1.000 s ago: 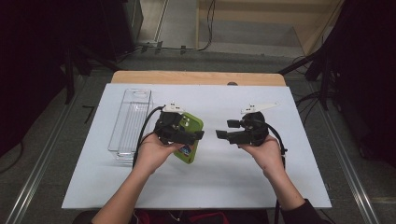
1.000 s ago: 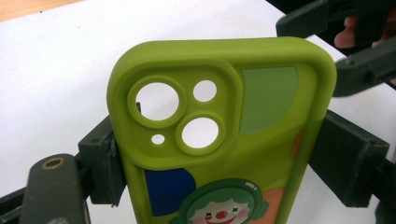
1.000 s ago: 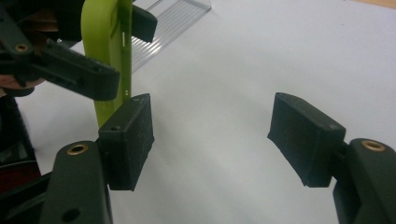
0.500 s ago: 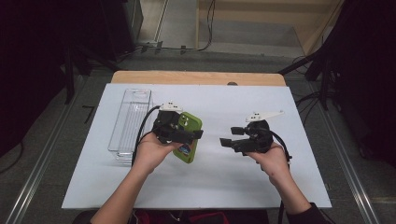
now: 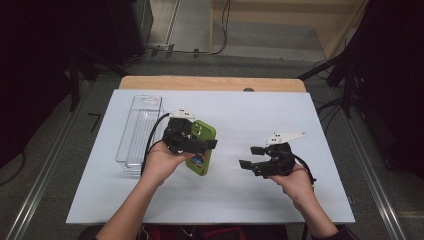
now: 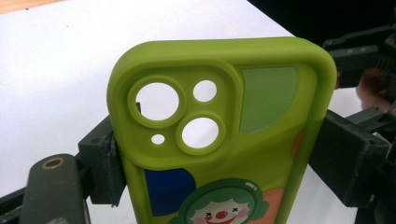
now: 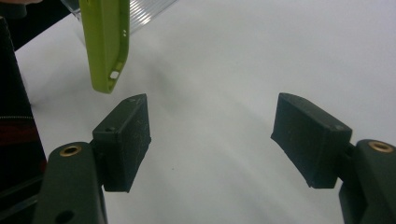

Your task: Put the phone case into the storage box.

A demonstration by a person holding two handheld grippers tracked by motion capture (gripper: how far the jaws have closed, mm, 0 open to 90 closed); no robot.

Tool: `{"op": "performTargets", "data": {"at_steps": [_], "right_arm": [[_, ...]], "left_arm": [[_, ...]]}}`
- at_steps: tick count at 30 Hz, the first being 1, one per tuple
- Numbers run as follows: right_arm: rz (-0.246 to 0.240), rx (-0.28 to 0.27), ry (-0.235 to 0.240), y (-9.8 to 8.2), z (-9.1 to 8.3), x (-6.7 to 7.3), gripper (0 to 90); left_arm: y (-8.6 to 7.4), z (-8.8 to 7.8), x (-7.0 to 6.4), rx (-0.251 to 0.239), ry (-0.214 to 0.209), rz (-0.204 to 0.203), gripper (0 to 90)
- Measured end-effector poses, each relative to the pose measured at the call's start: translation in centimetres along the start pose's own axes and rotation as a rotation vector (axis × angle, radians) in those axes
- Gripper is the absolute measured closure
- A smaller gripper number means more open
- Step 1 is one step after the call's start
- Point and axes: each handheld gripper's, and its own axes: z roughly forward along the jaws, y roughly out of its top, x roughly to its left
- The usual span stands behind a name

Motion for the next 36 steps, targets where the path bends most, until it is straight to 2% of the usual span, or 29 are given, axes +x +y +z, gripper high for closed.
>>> {"op": "performTargets", "data": {"at_steps": [15,19,22,26,36], "right_arm": [[-0.03,0.036,0.002,-2.6,-0.4,0.0,25.9],[-0.003,0.035,0.009,-3.5,-0.7,-0.3,26.0],[-0.004,0.046,0.004,-4.0,-1.0,-0.4,26.0],[0.005,0.055,-0.006,-4.6,-1.3,-0.6,25.9],[0.024,0.074,-0.008,-5.6,-1.5,-1.1,25.9]], "left_arm": [[0.0,-0.2,0.3,0.007,-0.017,0.005,17.1],[0.0,-0.4,0.3,0.002,-0.031,0.006,17.1],[0.1,-0.5,0.4,-0.003,-0.038,0.003,17.1],[0.2,-0.9,0.6,-0.002,-0.039,0.01,17.1],[0.7,-2.2,1.4,-0.022,-0.03,-0.005,17.1]]}}
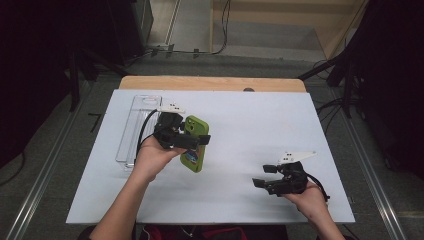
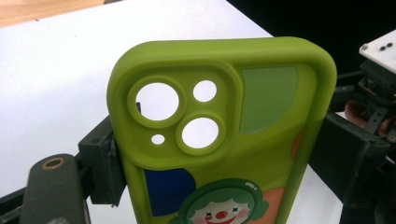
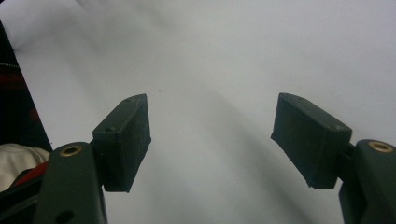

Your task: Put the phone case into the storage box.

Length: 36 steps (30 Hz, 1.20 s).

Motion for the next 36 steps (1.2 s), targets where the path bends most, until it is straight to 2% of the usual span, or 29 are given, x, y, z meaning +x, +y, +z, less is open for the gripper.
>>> {"op": "performTargets", "data": {"at_steps": [18,22,29,36], "right_arm": [[0.013,0.005,0.007,-0.1,0.3,0.0,25.9],[0.014,0.006,0.008,-0.1,0.2,0.0,25.9],[0.013,0.016,-0.002,-0.1,0.3,-0.1,26.0],[0.016,0.012,0.001,-0.1,0.2,0.0,26.0]], "left_arm": [[0.7,-2.6,0.7,-0.015,0.014,-0.01,17.1],[0.8,-3.3,1.0,-0.021,0.042,-0.02,17.0],[0.8,-4.4,1.6,-0.036,0.063,-0.043,17.1],[0.8,-5.2,2.0,-0.06,0.094,-0.046,17.1]]}}
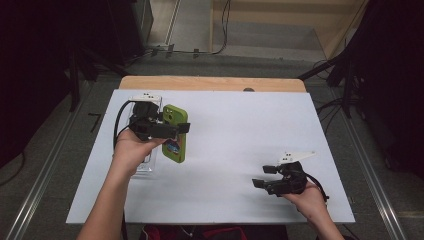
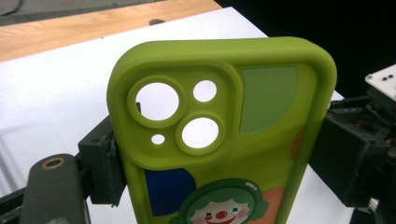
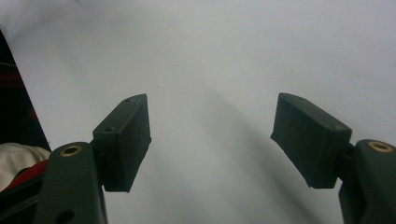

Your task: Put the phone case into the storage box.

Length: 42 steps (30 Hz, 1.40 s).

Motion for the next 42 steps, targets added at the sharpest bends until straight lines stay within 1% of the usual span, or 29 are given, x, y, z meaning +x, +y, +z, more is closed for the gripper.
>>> {"op": "performTargets", "data": {"at_steps": [3,6,9,10,12,15,17,19,21,27,29,31,33,36,38,42], "right_arm": [[-0.007,-0.002,-0.004,0.0,0.0,0.0,26.0],[-0.008,0.005,-0.011,-0.1,0.0,0.0,26.0],[-0.008,-0.004,-0.008,0.0,0.0,0.1,26.0],[-0.009,-0.004,-0.009,0.0,0.0,0.1,26.0],[-0.009,-0.002,-0.009,0.0,0.0,0.1,26.0],[-0.007,0.006,-0.016,-0.1,0.0,0.0,26.0],[-0.003,-0.001,-0.016,0.0,-0.1,0.0,26.0],[-0.004,-0.003,-0.014,0.0,-0.1,0.0,26.0],[-0.006,-0.006,-0.01,0.0,-0.1,0.0,26.0],[-0.011,-0.014,-0.004,0.0,-0.1,0.0,26.0],[-0.016,-0.019,-0.006,0.0,-0.1,-0.1,26.0],[-0.009,-0.02,-0.006,0.0,-0.2,-0.1,26.0],[-0.012,-0.029,-0.005,0.0,-0.2,-0.1,26.0],[-0.012,-0.026,-0.005,0.0,-0.2,-0.1,26.0],[-0.012,-0.028,-0.004,0.0,-0.2,-0.2,26.0],[-0.01,-0.04,-0.022,-0.1,-0.4,-0.2,26.0]], "left_arm": [[0.0,-0.3,0.3,-0.014,0.016,-0.01,17.1],[0.0,-0.6,0.6,-0.017,0.039,-0.016,17.0],[0.0,-0.7,0.8,-0.021,0.056,-0.026,17.0],[0.0,-0.8,0.8,-0.019,0.068,-0.034,17.0],[-0.1,-0.8,1.0,-0.021,0.069,-0.055,17.0],[-0.1,-1.0,1.2,-0.027,0.09,-0.06,17.0],[-0.1,-1.1,1.3,-0.038,0.099,-0.062,17.1],[-0.1,-1.2,1.3,-0.044,0.118,-0.059,17.0],[-0.1,-1.4,1.4,-0.05,0.147,-0.059,17.0],[-0.1,-1.8,1.9,-0.065,0.161,-0.081,17.0],[-0.1,-1.7,2.0,-0.062,0.179,-0.079,17.0],[0.0,-1.8,2.1,-0.061,0.192,-0.078,17.0],[0.2,-1.8,2.2,-0.068,0.19,-0.085,17.0],[0.5,-1.8,2.5,-0.069,0.189,-0.085,17.0],[0.6,-1.8,2.6,-0.068,0.198,-0.082,17.0],[0.9,-2.0,3.2,-0.075,0.21,-0.081,17.0]]}}
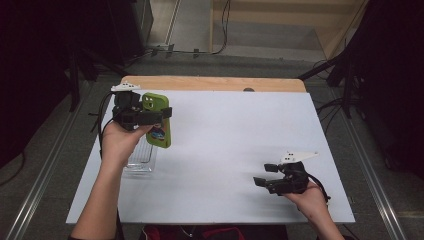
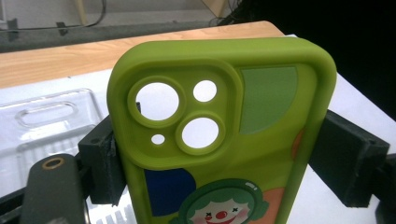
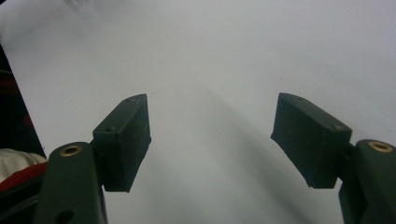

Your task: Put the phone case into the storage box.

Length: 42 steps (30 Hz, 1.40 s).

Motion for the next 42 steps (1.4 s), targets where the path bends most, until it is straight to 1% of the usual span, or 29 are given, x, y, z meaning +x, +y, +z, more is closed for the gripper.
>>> {"op": "performTargets", "data": {"at_steps": [4,7,10,11,13,14,17,19,21,23,25,26,30,34,36,38,42], "right_arm": [[0.003,0.0,0.0,-0.1,-0.1,0.0,26.0],[0.004,-0.002,0.001,-0.1,-0.1,0.0,26.0],[0.0,-0.002,0.001,-0.1,-0.1,0.1,26.0],[-0.003,-0.002,0.003,-0.1,0.0,0.1,26.0],[-0.006,0.001,0.004,-0.1,0.0,0.1,26.0],[-0.007,0.0,0.008,-0.1,0.1,0.1,26.0],[-0.006,0.004,0.012,-0.1,0.2,0.1,26.0],[-0.006,0.0,0.013,-0.1,0.1,0.1,26.0],[-0.004,0.0,0.006,-0.1,0.1,0.1,26.0],[-0.004,0.0,-0.008,-0.1,0.0,0.0,26.0],[-0.003,0.0,-0.002,-0.1,0.1,0.0,26.0],[-0.002,0.002,-0.002,-0.1,0.1,0.0,26.0],[-0.003,0.0,0.004,-0.1,0.1,0.0,26.0],[-0.002,-0.003,0.008,-0.1,0.1,0.0,26.0],[0.007,-0.003,0.018,-0.1,0.1,0.1,26.0],[0.0,-0.003,0.02,-0.1,0.1,0.2,26.0],[-0.004,0.004,0.023,-0.1,0.2,0.2,26.0]], "left_arm": [[0.3,0.1,0.7,-0.004,0.003,-0.01,17.0],[0.5,0.2,0.9,0.0,0.017,-0.002,17.0],[0.8,0.2,1.2,-0.003,0.016,-0.007,17.0],[1.0,0.3,1.4,0.0,0.022,0.0,17.0],[1.3,0.5,1.7,0.0,0.026,-0.007,17.0],[1.5,0.5,1.8,-0.006,0.033,-0.007,17.0],[1.8,0.7,2.1,-0.014,0.036,-0.009,17.0],[2.0,0.8,2.3,-0.022,0.054,0.006,17.0],[2.1,1.0,2.5,-0.014,0.069,0.012,17.0],[2.3,1.2,2.6,-0.011,0.073,0.008,17.0],[2.4,1.3,2.8,-0.011,0.079,0.003,17.0],[2.5,1.5,3.0,-0.01,0.081,-0.007,17.0],[2.8,1.8,3.5,-0.002,0.092,-0.011,17.0],[3.1,1.9,4.0,-0.012,0.101,-0.023,17.0],[3.1,2.0,4.4,-0.013,0.101,-0.036,16.9],[3.2,2.0,4.7,-0.015,0.104,-0.047,16.9],[3.3,2.2,5.2,-0.026,0.122,-0.047,17.0]]}}
